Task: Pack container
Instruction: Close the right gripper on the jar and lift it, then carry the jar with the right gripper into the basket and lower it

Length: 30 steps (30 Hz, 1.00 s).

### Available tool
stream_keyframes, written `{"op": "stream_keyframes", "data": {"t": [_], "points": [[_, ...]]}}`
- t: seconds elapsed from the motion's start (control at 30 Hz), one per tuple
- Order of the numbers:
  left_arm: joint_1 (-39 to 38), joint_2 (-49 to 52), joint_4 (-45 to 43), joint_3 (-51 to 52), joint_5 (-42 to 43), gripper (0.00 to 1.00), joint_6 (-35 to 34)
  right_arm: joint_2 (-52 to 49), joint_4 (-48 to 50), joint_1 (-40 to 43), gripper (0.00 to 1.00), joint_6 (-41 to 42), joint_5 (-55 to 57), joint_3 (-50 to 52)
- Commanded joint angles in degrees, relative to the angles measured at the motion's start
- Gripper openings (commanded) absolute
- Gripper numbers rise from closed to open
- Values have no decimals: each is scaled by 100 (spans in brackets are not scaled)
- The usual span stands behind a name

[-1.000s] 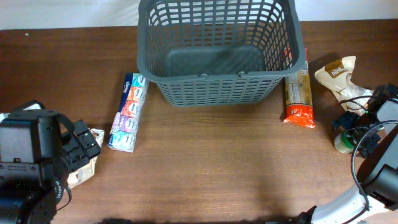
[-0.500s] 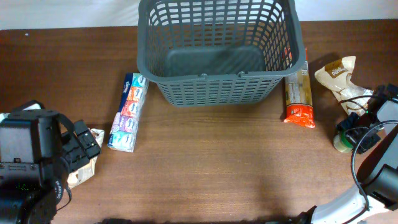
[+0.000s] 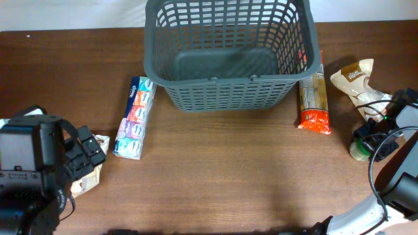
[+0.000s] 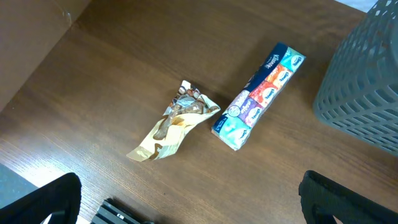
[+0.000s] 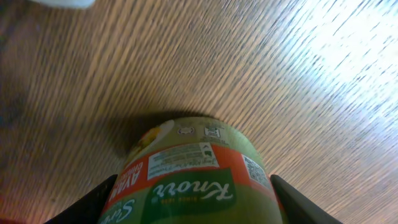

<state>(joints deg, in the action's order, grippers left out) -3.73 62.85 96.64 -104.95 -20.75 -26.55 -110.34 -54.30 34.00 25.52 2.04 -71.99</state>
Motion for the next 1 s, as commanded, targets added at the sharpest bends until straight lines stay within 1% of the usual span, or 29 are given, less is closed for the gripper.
{"op": "stream_keyframes", "data": {"t": [0.0, 0.07, 0.23, 0.37, 0.47, 0.57, 0.73, 0.83, 0.97], "points": [[31, -2, 4, -11, 50, 100, 72, -59, -227, 15, 4, 24, -369, -232], [31, -2, 4, -11, 50, 99, 72, -55, -446, 15, 4, 24, -431, -501], [31, -2, 4, -11, 48, 100, 72, 37, -1427, 15, 4, 22, -535, -1843], [31, -2, 4, -11, 48, 99, 72, 164, -2260, 15, 4, 22, -876, -3268], [31, -2, 2, -11, 48, 100, 72, 323, -2776, 13, 4, -170, -1676, -4594], [31, -2, 4, -11, 48, 100, 72, 474, -2909, -2, 4, -501, -2704, -5641], [31, -2, 4, -11, 46, 100, 72, 702, -2793, -280, 4, -553, -3987, -7287], [31, -2, 4, -11, 46, 100, 72, 785, -2618, -726, 4, -546, -4170, -8225], [31, -2, 4, -11, 48, 99, 72, 809, -2291, -1572, 4, -560, -4063, -9092]]}}
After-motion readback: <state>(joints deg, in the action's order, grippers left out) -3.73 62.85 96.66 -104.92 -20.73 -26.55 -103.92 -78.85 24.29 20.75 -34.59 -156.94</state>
